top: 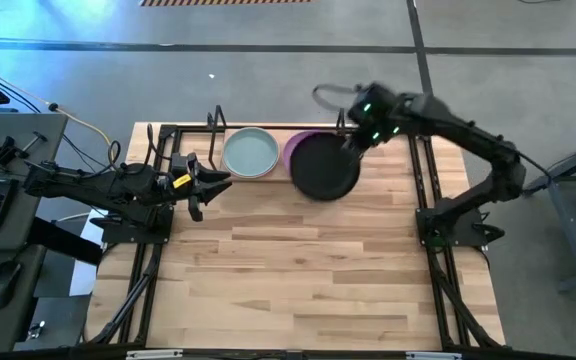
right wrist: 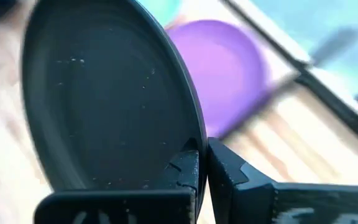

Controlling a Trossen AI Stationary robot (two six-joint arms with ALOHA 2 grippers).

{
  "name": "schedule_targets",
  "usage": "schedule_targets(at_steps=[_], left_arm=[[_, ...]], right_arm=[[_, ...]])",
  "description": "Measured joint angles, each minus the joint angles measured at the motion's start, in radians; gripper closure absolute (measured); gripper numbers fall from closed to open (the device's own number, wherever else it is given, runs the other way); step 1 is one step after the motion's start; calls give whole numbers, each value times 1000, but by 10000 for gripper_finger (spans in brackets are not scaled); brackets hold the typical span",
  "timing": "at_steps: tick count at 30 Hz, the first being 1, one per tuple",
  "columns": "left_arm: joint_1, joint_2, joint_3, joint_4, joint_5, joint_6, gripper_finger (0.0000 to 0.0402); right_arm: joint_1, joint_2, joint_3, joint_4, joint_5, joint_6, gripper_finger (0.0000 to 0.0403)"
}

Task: Place and stack plates onto a shelf
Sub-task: Stack the black plate on top of the purple plate on the shelf

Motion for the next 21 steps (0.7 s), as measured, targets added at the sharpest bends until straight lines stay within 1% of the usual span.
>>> schedule_targets(at_steps=[4,9,15,16,18,21], left_arm=[[0,0,0,0,0,-1,280],[0,0,0,0,0,-1,280],[0,0,0,0,0,0,280],[0,0,0,0,0,0,280],[0,0,0,-1,0,0,280],[0,0,0,-1,0,0,280]], right_arm=[[-183,-55,0,-61,0,-21,403],[-392,-101,-1,-65,-1,-24,403],[-609,-111,-10,-98,6,-33,403],[-637,-115,-24,-99,-4,-41,403],[-675,-127,-56,-78,-57,-68,403],[-673,-156,-85,-12,-70,-57,403]])
